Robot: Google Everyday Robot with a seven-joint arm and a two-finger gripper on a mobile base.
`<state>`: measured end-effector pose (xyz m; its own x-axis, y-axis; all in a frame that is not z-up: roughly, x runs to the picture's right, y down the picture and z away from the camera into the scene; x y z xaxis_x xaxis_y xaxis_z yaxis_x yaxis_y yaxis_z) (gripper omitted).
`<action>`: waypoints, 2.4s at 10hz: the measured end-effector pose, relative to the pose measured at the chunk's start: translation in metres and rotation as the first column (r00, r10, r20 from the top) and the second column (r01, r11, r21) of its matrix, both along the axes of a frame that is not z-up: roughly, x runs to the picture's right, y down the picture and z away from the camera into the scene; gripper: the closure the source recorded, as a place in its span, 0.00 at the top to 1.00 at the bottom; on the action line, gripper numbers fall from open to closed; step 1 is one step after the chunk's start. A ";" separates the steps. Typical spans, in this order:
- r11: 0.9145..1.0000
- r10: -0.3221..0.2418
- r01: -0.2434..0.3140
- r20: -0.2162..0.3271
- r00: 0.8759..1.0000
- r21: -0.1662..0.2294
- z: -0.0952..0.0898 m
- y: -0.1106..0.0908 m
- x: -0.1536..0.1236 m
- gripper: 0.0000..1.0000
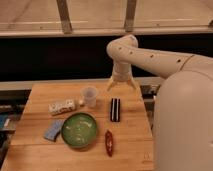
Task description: Place the white sponge in the ceramic cup
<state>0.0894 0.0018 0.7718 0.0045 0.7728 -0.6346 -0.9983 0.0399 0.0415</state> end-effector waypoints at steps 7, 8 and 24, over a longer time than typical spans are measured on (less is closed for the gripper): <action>1.000 0.000 0.000 0.000 1.000 0.000 0.000 0.000 0.000 0.80; 1.000 0.000 0.000 0.000 1.000 0.000 0.000 0.000 0.000 0.80; 0.999 -0.039 0.038 0.049 0.998 0.020 -0.009 -0.016 -0.036 0.80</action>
<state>0.0535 -0.0139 0.7625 0.0654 0.7833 -0.6182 -0.9969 0.0779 -0.0068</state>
